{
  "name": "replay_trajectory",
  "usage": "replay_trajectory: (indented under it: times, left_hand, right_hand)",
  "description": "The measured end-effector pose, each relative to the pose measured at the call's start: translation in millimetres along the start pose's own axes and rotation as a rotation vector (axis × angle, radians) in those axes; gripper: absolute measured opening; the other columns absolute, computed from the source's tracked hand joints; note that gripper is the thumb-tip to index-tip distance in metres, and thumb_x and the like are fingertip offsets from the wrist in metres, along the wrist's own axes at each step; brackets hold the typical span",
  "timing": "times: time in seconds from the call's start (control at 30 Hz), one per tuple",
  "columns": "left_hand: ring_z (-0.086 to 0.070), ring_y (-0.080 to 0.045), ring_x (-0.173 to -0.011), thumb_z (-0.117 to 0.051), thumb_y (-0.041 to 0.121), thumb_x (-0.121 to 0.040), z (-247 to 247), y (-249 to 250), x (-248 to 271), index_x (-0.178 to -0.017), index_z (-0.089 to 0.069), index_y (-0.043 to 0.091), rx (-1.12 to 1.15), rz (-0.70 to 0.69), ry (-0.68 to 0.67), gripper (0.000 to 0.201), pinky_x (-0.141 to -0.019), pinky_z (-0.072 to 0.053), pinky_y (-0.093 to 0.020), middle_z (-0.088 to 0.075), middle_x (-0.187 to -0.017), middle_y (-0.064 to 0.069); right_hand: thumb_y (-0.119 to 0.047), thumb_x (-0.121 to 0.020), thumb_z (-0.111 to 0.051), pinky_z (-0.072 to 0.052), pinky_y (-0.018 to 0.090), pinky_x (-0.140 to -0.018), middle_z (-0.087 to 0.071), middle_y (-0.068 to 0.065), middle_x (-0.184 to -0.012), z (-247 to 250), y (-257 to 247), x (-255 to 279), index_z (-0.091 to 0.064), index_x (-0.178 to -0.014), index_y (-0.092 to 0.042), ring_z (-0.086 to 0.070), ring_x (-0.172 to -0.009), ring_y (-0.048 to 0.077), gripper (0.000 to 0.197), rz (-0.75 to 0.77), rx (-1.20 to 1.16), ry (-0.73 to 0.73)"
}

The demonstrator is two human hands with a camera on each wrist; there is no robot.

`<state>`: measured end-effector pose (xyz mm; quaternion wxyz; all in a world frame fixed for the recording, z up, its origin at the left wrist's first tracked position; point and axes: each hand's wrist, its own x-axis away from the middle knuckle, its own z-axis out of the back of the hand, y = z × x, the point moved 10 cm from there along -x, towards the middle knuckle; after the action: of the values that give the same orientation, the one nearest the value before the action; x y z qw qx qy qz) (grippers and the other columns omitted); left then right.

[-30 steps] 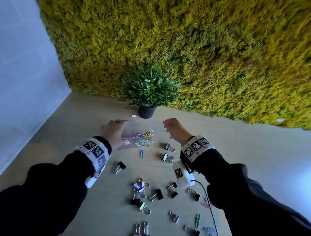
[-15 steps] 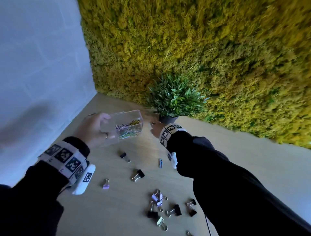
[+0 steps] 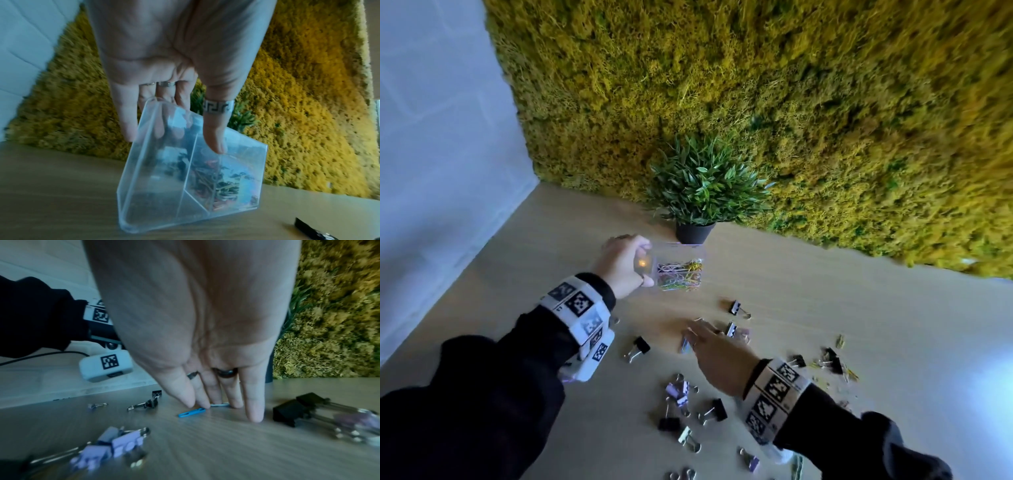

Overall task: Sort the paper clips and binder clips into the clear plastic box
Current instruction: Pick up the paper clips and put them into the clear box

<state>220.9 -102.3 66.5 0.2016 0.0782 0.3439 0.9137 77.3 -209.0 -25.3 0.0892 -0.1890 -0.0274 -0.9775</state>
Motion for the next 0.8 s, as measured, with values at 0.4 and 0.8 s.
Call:
replay_trajectory:
  times: [0.4,0.8]
  left_hand:
    - [-0.051,-0.026,-0.112,-0.081,0.015,-0.064,-41,23,5,-0.124,-0.052,0.010,-0.061,-0.052,-0.092,0.066,-0.094,-0.039,-0.029,-0.059,-0.121,-0.011]
    - [-0.053,-0.025,-0.113,-0.062,0.016,-0.082,-126,44,67,-0.112,-0.055,0.005,-0.469,-0.163,-0.483,0.033,-0.093,-0.043,-0.031,-0.054,-0.120,-0.010]
  right_hand:
    - [-0.018,-0.095,-0.038,-0.035,0.037,-0.106,-0.050,0.015,-0.134,19,26,12,-0.049,-0.132,-0.005,-0.045,-0.126,0.026,0.041,-0.054,-0.413,0.062]
    - [-0.013,-0.079,-0.066,-0.044,0.032,-0.090,-0.065,0.012,-0.106,13,33,15,-0.063,-0.102,-0.005,-0.058,-0.102,0.025,0.024,-0.061,-0.464,0.037]
